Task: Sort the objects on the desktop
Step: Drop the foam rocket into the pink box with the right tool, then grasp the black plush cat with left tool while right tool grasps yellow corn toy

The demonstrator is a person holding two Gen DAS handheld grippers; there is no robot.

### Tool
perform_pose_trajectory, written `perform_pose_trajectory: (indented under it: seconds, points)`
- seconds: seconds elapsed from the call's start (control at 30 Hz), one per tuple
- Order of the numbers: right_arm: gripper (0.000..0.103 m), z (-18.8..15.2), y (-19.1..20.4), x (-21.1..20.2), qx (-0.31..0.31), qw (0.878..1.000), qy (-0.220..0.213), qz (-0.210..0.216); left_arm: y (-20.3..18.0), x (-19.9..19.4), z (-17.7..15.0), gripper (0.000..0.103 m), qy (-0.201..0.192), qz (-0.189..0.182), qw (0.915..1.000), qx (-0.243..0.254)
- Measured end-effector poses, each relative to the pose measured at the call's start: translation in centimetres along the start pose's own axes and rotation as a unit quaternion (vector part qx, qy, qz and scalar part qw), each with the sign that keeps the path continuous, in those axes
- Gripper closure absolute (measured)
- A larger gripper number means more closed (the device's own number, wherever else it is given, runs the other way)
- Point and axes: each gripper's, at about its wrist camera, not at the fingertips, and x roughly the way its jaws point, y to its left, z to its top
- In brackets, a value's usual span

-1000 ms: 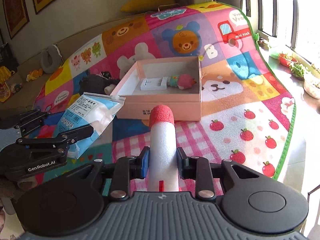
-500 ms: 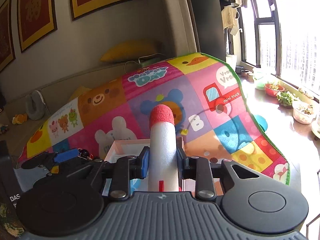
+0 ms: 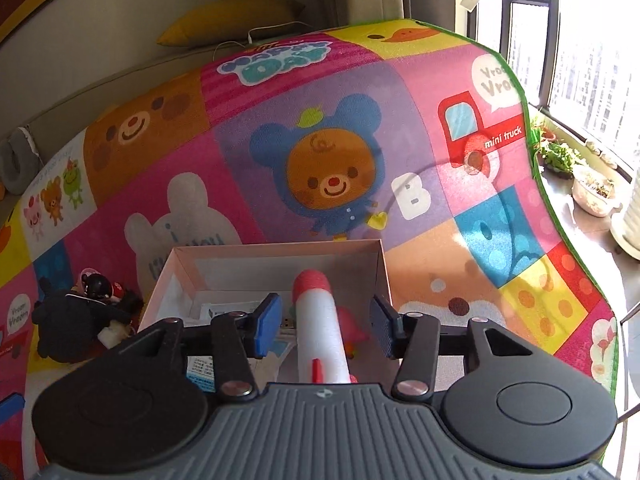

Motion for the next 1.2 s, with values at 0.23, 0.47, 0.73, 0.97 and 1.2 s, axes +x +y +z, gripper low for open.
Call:
perform_pose_trajectory:
  seconds: [0.23, 0.47, 0.73, 0.97, 1.2]
  points:
    - [0.055, 0.1, 4.4, -1.2, -0.087, 0.996, -0.01, -0.019, 3.7, 0.0, -1.4, 0.0, -0.007, 0.016, 0.9981, -0.06]
    - [0.082, -2.1, 0.7, -0.3, -0.071, 0.994, 0.075, -0.035, 5.0, 0.2, -2.2, 0.0, -0.011, -0.027, 0.9939, -0.106]
    - [0.085, -2.0, 1.2, 1.3, -0.03, 0.996, 0.069, -0.053, 4.9, 0.3, -2.3, 0.0, -0.006, -0.033, 0.9935, -0.109]
    - [0.083, 2.7, 12.7, 3.2, -0.102, 0.991, 0.064, 0.063, 5.0, 0.4, -2.3, 0.0, -0.004, -0.028, 0.9933, -0.112]
    - [0.083, 3.7, 21.2, 12.4, -0.151, 0.983, 0.104, 0.004, 5.2, 0.8, -2.4, 0.0, 0.003, -0.027, 0.992, -0.123]
